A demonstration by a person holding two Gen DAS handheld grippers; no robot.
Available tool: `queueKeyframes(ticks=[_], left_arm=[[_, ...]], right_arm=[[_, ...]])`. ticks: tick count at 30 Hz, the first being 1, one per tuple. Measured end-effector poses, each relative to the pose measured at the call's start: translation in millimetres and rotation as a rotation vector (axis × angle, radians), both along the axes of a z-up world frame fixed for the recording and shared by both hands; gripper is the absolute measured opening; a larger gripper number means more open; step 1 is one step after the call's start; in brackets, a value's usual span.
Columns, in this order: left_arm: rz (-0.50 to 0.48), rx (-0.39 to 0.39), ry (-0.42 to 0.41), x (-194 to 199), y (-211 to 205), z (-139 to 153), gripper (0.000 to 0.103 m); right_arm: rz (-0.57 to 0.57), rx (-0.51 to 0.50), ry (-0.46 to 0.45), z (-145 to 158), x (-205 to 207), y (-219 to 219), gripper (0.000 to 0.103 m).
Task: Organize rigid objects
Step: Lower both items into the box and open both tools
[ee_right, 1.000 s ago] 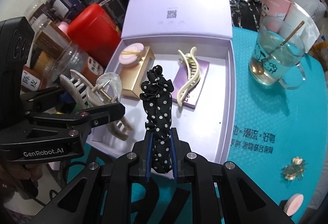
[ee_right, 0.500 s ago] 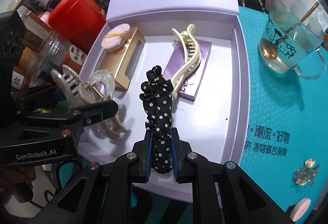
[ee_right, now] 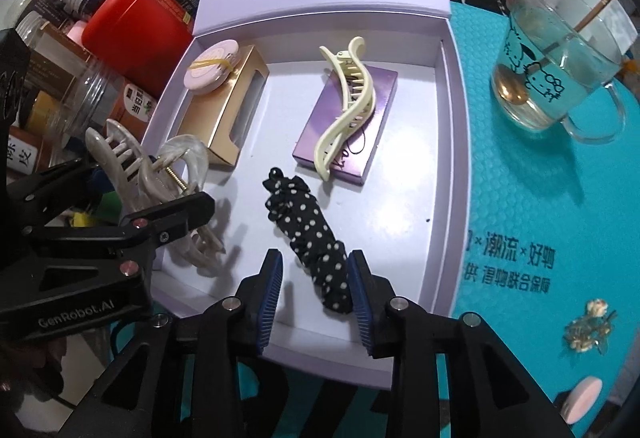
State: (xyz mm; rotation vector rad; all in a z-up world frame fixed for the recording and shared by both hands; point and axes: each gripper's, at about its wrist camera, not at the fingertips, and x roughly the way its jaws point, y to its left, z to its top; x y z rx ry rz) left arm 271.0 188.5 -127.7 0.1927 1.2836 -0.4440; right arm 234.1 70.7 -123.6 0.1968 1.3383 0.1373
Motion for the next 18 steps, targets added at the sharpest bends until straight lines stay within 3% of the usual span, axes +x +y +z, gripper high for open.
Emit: queueKeyframes(ticks=[4,7,18], left_arm=[[0.016,0.005,0.002,-1,4,2,0.066],[0.015,-0.005,0.002,-4,11,7,0.074],[0.042,-0.034,-0.03,-7,23,34,0.074]], right_arm=[[-0.008,-0.003,-0.013,11,-10,-6,0.043],[-0.018,-0.024,-0.027,20,-17,-10,0.047],[-0.055,-0.024,-0.078,48,-41,-20,0.047]])
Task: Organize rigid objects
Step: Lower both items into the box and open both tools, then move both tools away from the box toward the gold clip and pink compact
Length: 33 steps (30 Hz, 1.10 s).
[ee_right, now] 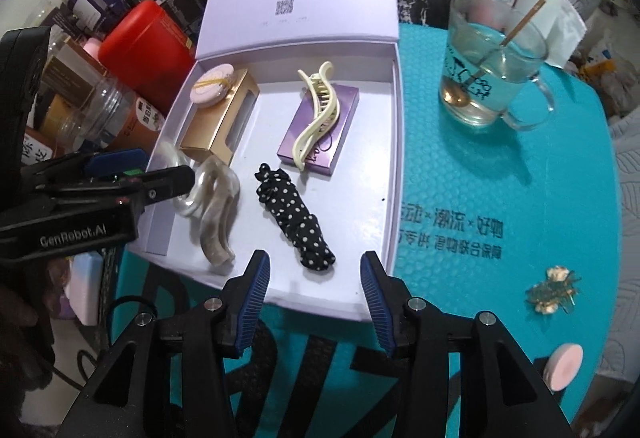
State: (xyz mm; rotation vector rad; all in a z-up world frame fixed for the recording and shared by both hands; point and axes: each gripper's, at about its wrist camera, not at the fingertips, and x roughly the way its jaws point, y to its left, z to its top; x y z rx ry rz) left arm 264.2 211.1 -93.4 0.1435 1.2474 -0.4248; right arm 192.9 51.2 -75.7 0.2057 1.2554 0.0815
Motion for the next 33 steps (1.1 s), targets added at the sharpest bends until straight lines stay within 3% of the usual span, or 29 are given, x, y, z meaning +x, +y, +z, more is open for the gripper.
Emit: queueKeyframes(ticks=[13,24,28,30,33], left_arm=[[0.025,-0.021,-0.083,-26,-9,42,0.074],[-0.024,-0.045,-0.167,-61,-39,80,0.074],[-0.047,-0.055,-0.173,-74,-55,86,0.074],[-0.055,-0.057,-0.175,-79,-62,86,0.083],[-0.071,-0.073,-0.173,-89,-73,87,0.083]], right_arm=[[-0.006,-0.015,-0.121,42,-26,-6,0.049],[-0.055,-0.011,-0.19,74,-70,-30,0.052],[-0.078,-0.053,-0.211,83,-87,-40,0.055],[-0.092,-0.062,-0.22,86,-96,-46,0.057],[-0.122,-0.063,-0.217,89,-110,-58,0.057]])
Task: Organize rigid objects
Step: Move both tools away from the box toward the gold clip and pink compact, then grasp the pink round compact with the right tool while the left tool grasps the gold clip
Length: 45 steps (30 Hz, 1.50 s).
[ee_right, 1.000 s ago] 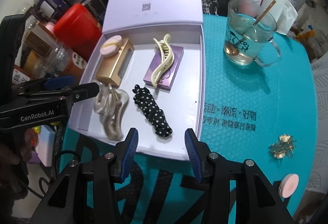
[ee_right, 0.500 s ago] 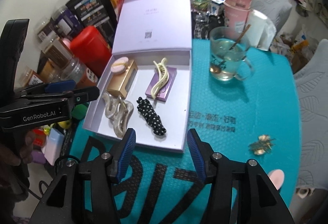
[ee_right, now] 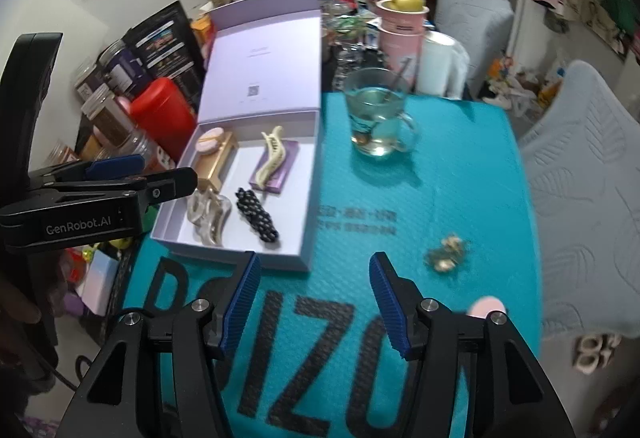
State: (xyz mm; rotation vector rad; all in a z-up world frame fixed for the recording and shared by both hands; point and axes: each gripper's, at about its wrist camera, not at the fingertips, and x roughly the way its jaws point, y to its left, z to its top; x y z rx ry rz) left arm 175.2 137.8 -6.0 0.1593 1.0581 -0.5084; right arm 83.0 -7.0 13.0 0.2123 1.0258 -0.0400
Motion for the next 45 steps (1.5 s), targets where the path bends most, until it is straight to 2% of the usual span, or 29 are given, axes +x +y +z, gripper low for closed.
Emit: queueKeyframes(ticks=[17,27,38,45], left_arm=[[-0.149,-0.031,0.026,-48,-87,2,0.083],[-0.205,-0.042,0.057,-72,-139,-7,0.083],[-0.245,0.012,0.048,-94,-181,-34,0.083],[-0.253,0.046,0.07,-86,-193,-60,0.083]], right_arm=[[-0.14,0.008,-0.01,2,-70,-68,0.057],[-0.217,0.013,-0.006,-3,-106,-106,0.058],[-0.264,0.027,0.054,-34,-123,-138,0.057],[-0.258,0.049,0.083,-63,-116,-147,0.057]])
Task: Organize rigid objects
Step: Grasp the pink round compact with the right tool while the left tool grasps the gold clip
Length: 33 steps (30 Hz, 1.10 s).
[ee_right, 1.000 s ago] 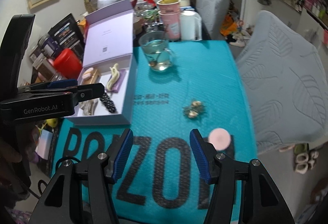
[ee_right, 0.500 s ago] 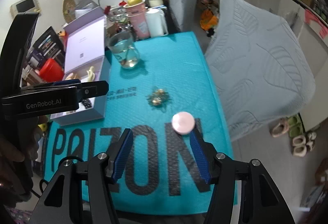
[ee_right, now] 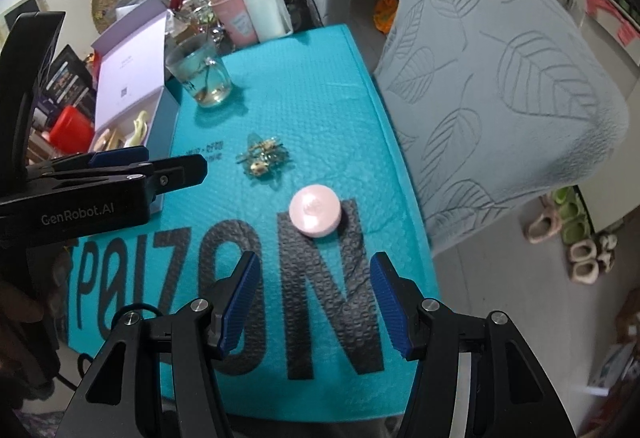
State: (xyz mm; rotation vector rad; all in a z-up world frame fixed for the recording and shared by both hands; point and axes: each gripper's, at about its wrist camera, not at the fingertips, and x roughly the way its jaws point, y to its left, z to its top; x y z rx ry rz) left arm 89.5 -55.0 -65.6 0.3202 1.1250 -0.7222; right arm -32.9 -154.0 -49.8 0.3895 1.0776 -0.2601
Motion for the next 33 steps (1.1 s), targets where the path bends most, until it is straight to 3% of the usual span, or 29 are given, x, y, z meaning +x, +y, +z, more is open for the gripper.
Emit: queueKeyframes(ticks=[8,25,29,33], left_arm=[[-0.012,-0.005,0.01,20,-9,-24,0.083],[-0.062,0.002,0.06,49,-35,-70,0.083],[-0.093,0.002,0.037,54,-41,-73,0.083],[-0.146,0.027,-0.007,51,-50,-77,0.083]], right_arm=[[0.026,0.039,0.027,-31,15,-4,0.057],[0.11,-0.028,0.04,-77,59,-16,0.057],[0.138,0.014,0.054,-86,65,-18,0.057],[0.156,-0.022,0.043,-91,70,-16,0.057]])
